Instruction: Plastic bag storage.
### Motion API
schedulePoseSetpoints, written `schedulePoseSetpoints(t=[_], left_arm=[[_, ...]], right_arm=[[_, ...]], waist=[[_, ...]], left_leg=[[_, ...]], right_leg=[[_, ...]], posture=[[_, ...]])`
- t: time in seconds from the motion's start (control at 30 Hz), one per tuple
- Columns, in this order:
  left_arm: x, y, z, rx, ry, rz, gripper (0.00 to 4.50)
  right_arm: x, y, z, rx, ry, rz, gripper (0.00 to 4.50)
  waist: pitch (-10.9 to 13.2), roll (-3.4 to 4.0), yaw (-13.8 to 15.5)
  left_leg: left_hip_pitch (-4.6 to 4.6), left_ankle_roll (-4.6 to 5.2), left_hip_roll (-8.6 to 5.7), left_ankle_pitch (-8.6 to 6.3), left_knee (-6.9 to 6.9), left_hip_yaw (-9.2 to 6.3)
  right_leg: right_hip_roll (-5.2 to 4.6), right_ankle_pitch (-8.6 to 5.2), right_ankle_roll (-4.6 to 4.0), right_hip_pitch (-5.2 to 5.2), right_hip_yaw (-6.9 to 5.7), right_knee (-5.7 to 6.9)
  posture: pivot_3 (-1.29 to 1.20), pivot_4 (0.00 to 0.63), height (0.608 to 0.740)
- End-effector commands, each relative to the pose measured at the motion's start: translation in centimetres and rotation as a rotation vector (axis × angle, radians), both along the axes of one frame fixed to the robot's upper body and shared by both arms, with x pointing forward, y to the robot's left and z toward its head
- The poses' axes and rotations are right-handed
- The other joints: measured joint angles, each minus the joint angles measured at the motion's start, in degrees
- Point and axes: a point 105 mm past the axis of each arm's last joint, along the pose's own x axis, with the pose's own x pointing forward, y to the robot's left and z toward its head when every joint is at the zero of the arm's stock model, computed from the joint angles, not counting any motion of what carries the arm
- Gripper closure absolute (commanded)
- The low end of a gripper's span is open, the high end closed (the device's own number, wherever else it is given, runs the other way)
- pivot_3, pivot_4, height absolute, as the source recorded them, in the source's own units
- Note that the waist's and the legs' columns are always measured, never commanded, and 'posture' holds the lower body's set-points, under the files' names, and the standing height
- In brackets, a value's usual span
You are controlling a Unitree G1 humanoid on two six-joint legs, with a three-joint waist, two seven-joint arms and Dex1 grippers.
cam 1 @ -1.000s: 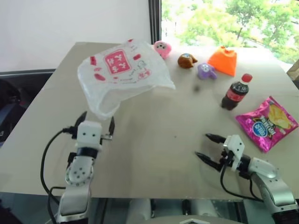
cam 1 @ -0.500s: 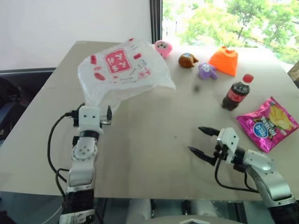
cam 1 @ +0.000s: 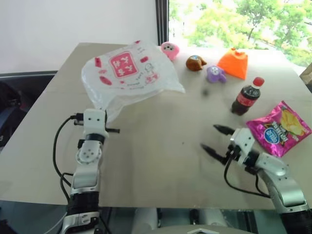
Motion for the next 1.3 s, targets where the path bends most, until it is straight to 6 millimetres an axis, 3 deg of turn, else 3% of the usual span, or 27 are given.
schedulePoseSetpoints(t=[0.03,0.2,0.4,0.53,0.7,1.0,1.17,1.2,1.3], left_arm=[[-0.5,-1.0,2.4,-0.033,-0.075,-0.064,4.47],[-0.7,-3.2,3.2,-0.078,-0.087,-0.141,4.47],[-1.3,-5.2,3.7,-0.149,-0.083,-0.225,4.47],[-2.4,-6.4,3.7,-0.178,-0.07,-0.292,4.47],[-3.4,-6.2,3.9,-0.194,-0.066,-0.303,4.47],[-3.7,-5.8,4.2,-0.213,-0.073,-0.275,4.5],[-3.6,-5.7,4.1,-0.212,-0.073,-0.273,4.5],[-3.5,-5.7,4.2,-0.214,-0.075,-0.274,4.5],[-3.3,-5.4,4.3,-0.231,-0.081,-0.273,4.5]], right_arm=[[0.7,-3.5,2.3,-0.075,-0.15,-0.208,0.0],[0.0,-8.7,0.0,-0.35,-0.115,-0.513,0.0],[-0.4,-12.8,-2.3,-0.488,-0.007,-0.747,0.0],[0.2,-14.6,-2.8,-0.501,0.043,-0.858,0.0],[1.1,-15.9,-3.2,-0.491,0.089,-0.962,0.0],[1.6,-16.6,-3.6,-0.474,0.132,-1.03,4.33],[2.2,-17.3,-1.4,-0.43,0.002,-1.101,4.42],[2.4,-17.9,0.0,-0.402,-0.064,-1.14,4.42],[3.0,-19.1,7.1,-0.234,-0.384,-1.208,4.42]], waist=[[0.0,0.0,0.07],[0.0,0.01,1.05],[0.01,0.01,0.57],[0.01,0.02,0.3],[0.01,0.02,-0.12],[0.02,0.03,-0.29],[0.04,0.06,-0.4],[0.04,0.06,-0.4],[0.24,0.27,-0.52]], left_leg=[[-0.02,-0.01,0.0,0.0,0.0,0.04],[-0.08,-0.07,-0.02,-0.01,0.01,0.17],[0.05,-0.32,0.01,0.14,0.03,0.21],[0.09,-0.37,0.02,0.17,0.02,0.17],[0.1,-0.37,0.0,0.17,0.03,0.11],[0.09,-0.36,-0.01,0.17,0.02,0.04],[0.09,-0.36,-0.01,0.17,0.02,0.03],[0.09,-0.36,-0.02,0.17,0.02,0.04],[0.09,-0.36,-0.03,0.17,0.03,0.05]], right_leg=[[0.0,0.0,0.0,0.0,-0.01,0.0],[-0.01,-0.03,0.05,-0.01,-0.06,0.0],[0.09,-0.04,0.07,0.01,0.03,0.14],[0.11,-0.05,0.06,0.0,0.04,0.27],[0.11,-0.06,0.05,0.0,0.09,0.33],[0.11,-0.06,0.04,-0.02,0.13,0.34],[0.12,-0.06,0.04,-0.04,0.13,0.37],[0.12,-0.06,0.04,-0.05,0.16,0.37],[0.12,-0.06,0.05,-0.08,0.23,0.39]], posture=[[0.0,0.15,0.74],[0.0,0.15,0.74],[0.0,0.15,0.74],[0.0,0.15,0.74],[0.0,0.15,0.74],[0.0,0.15,0.74],[0.0,0.15,0.74],[0.0,0.15,0.74],[0.0,0.15,0.74]])
